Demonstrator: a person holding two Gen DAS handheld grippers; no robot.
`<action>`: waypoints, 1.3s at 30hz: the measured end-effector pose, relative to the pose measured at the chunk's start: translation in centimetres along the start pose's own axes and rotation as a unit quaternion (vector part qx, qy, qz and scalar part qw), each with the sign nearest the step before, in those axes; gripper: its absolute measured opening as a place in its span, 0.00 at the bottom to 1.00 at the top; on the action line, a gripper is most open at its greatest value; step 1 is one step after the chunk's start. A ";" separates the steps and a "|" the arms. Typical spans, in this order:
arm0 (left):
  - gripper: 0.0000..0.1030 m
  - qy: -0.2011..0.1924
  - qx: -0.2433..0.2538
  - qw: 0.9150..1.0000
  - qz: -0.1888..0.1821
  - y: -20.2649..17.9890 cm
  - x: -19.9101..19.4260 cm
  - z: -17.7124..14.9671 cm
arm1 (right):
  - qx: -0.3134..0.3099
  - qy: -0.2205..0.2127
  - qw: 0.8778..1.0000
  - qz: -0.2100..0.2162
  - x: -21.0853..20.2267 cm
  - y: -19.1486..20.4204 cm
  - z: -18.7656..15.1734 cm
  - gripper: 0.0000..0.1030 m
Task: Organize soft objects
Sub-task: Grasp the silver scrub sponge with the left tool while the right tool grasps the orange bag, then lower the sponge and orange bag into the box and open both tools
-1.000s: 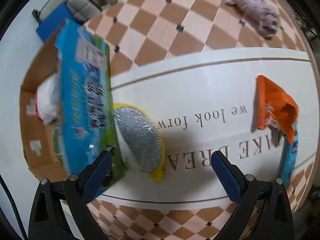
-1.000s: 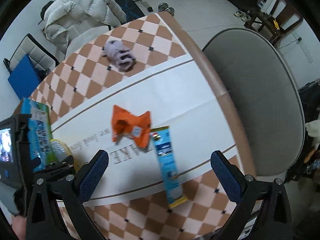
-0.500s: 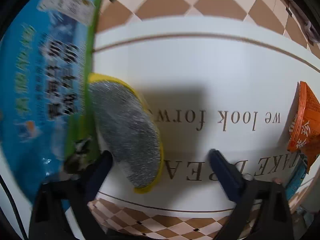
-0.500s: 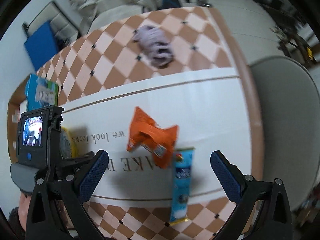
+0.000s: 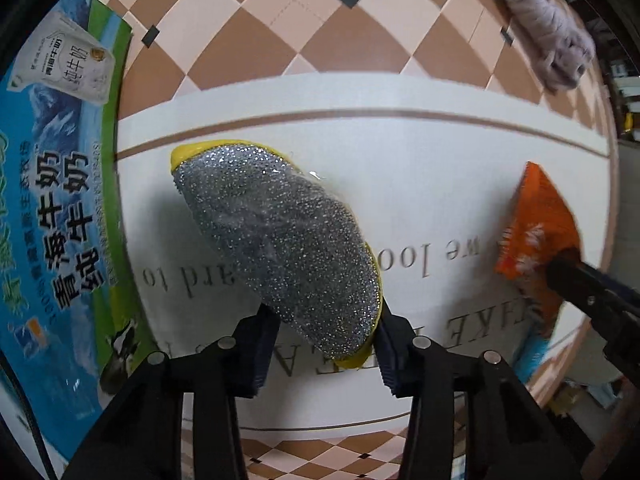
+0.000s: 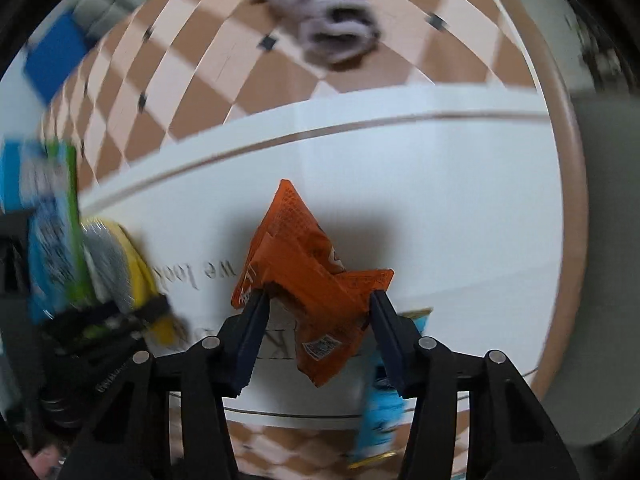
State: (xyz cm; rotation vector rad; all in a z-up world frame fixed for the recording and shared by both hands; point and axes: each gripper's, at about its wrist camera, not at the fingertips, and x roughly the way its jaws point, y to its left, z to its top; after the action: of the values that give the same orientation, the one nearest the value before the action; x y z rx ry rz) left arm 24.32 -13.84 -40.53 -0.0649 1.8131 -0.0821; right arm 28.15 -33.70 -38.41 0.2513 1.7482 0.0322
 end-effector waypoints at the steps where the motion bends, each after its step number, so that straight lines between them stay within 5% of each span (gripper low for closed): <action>1: 0.41 0.001 0.000 1.000 -0.007 0.3 -0.1 0.1 | -0.009 -0.001 1.000 0.002 -0.1 0.1 0.0 0.55; 4: 0.41 0.003 -0.007 1.000 -0.028 1.4 -0.4 0.5 | -0.060 -0.001 0.998 -0.014 -0.5 0.9 -0.1 0.71; 9: 0.41 0.011 -0.010 0.999 -0.035 2.0 -0.4 1.2 | -0.136 -0.014 0.988 -0.074 -0.5 2.8 0.8 0.71; 13: 0.41 0.007 -0.012 0.999 -0.031 1.3 -0.5 2.0 | -0.174 0.013 0.982 -0.072 1.2 4.5 1.2 0.70; 14: 0.41 0.004 -0.012 0.999 -0.029 1.2 -0.7 2.3 | -0.175 0.017 0.982 -0.063 1.5 4.6 1.3 0.67; 16: 0.36 -0.008 -0.010 1.000 -0.024 0.7 -1.2 3.9 | -0.160 0.026 0.986 -0.030 1.5 4.2 1.4 0.45; 21: 0.26 -0.040 0.003 0.999 -0.009 0.2 -3.4 6.0 | -0.117 0.010 0.993 -0.024 0.5 3.9 0.9 0.28; 32: 0.25 -0.118 0.051 0.991 -0.034 -1.2 -11.5 3.4 | -0.051 -0.055 0.997 0.006 -6.1 1.3 -1.6 0.18; 39: 0.25 -0.190 0.059 0.979 -0.036 3.4 -18.2 -2.8 | -0.068 -0.110 0.990 0.050 -13.4 5.9 -5.8 0.18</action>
State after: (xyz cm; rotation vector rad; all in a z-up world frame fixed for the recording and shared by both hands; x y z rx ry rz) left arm 25.98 -8.78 -22.63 -0.0576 1.4212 -0.2152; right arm 25.70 -29.76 -23.35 0.2336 1.5053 0.1885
